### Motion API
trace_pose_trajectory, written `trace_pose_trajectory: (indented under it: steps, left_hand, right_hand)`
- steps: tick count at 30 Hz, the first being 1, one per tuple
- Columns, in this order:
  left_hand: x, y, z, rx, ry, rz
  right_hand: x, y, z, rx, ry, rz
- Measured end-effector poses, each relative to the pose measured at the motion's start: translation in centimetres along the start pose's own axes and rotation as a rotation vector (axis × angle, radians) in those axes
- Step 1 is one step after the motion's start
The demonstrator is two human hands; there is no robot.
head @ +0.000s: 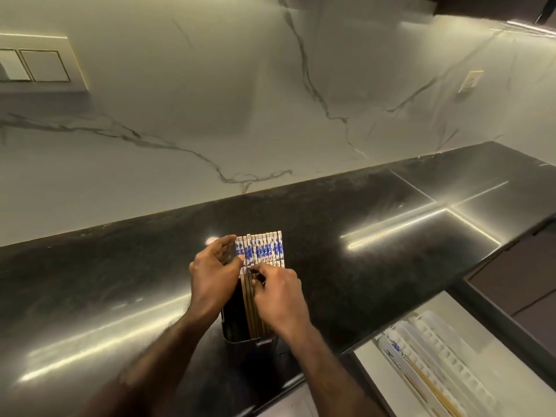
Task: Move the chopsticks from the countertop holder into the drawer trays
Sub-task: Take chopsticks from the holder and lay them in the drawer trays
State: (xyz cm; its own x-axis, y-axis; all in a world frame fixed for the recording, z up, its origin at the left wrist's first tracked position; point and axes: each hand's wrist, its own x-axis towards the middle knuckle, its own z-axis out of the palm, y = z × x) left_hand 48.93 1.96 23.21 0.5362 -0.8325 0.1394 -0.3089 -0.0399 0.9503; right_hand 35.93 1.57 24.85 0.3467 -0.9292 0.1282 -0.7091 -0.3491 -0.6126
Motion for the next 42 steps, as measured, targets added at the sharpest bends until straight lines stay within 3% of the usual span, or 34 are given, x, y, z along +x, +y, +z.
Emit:
trace_pose_trajectory:
  steps: [8,20,29,34,42]
  left_hand:
    - [0.7,-1.0,0.4,-0.213,-0.015,-0.099]
    - [1.0,-0.9,0.2,-0.334,-0.070,-0.118]
    - [3.3,7.5,-2.1,-0.445,-0.225,0.048]
    - [3.9,12.7,-1.5,-0.569,-0.301,0.071]
    - [-0.2,16.9,2.5,-0.634,-0.377,0.091]
  right_hand:
    - [-0.1,0.5,1.3,-0.004,0.009,0.037]
    - [0.1,1.1,1.7,0.060,-0.004,0.041]
    - [1.5,1.1,-1.4,0.332,-0.217,0.090]
    - [0.8,1.8,-4.9,0.588,-0.246,0.074]
    - [-3.3,5.0,-12.1,0.589,-0.175,0.039]
